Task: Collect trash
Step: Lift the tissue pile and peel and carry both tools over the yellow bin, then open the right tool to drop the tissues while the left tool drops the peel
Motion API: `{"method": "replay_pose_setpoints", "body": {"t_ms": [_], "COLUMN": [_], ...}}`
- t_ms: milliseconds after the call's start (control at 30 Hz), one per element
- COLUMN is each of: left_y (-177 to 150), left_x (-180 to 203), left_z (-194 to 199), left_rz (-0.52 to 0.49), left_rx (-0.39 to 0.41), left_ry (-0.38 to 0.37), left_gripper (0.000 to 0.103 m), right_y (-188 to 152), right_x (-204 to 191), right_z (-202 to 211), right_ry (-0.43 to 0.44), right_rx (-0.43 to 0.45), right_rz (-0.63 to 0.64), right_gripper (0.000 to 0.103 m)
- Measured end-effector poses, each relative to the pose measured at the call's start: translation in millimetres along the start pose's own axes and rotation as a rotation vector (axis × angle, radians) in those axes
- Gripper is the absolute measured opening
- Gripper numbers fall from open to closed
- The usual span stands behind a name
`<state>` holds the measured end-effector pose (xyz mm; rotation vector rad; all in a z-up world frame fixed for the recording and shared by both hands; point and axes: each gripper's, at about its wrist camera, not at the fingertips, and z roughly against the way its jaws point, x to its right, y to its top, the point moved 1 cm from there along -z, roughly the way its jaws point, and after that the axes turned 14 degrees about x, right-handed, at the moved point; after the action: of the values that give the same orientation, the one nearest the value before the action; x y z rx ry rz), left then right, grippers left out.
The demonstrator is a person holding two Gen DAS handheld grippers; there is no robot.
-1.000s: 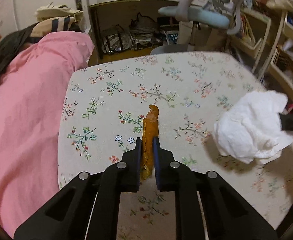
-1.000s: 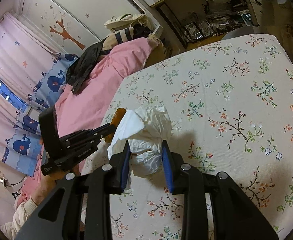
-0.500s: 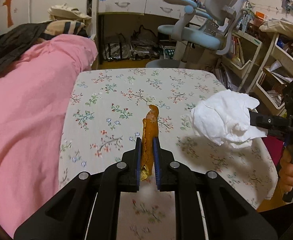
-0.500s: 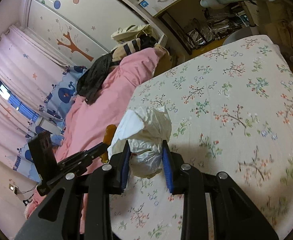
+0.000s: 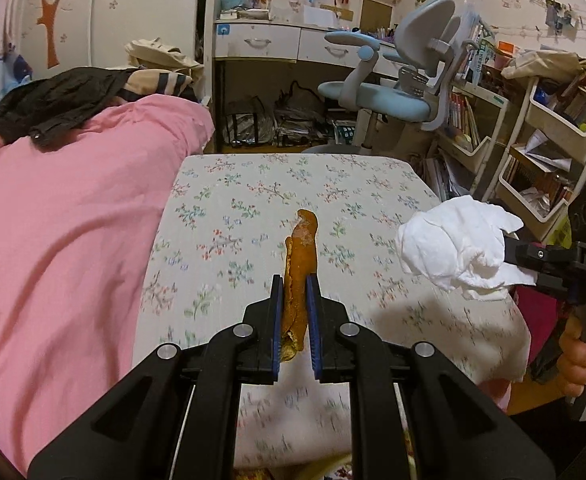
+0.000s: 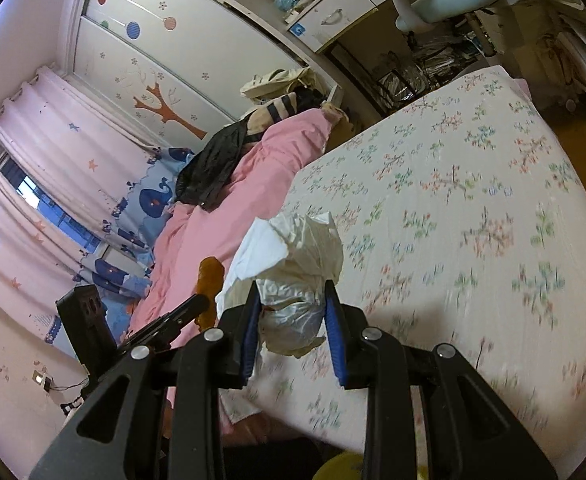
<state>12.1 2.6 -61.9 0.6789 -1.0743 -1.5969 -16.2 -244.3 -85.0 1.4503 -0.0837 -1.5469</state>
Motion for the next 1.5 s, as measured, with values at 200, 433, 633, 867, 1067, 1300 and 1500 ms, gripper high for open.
{"method": "replay_pose_setpoints", "body": {"t_ms": [200, 433, 633, 867, 1067, 1300, 1500], "left_y": [-20.9, -50.9, -68.3, -84.0, -90.8, -98.1, -113.2], "left_x": [10.5, 20.4, 29.3, 38.8, 42.8, 48.8, 51.4], "left_z": [31.6, 63.8, 82.7, 101.0, 112.4, 121.9, 127.9], "left_rz": [-0.004, 0.005, 0.005, 0.007, 0.015, 0.021, 0.046], "left_rx": [-0.006, -0.03, -0.041, -0.048, -0.048, -0.059, -0.101], "left_ry": [0.003, -0.001, -0.004, -0.013, -0.019, -0.019, -0.004], "left_gripper": [0.011, 0.011, 0.011, 0.011, 0.011, 0.011, 0.011], "right_y": [-24.5, -56.5, -79.0, -100.0, -115.5, -137.6, -166.4], "right_x": [-0.4, 5.7, 5.9, 2.9, -3.4, -11.1, -19.4], "right_z": [23.0, 48.6, 62.2, 73.1, 74.2, 69.0, 55.9], "right_ry": [0.008, 0.004, -0.003, -0.006, -0.016, -0.055, -0.12], "right_rx": [-0.006, -0.034, -0.067, -0.1, -0.145, -0.24, -0.372], "right_rz": [-0.027, -0.069, -0.078, -0.064, -0.028, 0.049, 0.171], "right_gripper": [0.03, 0.03, 0.031, 0.031, 0.031, 0.031, 0.033]}}
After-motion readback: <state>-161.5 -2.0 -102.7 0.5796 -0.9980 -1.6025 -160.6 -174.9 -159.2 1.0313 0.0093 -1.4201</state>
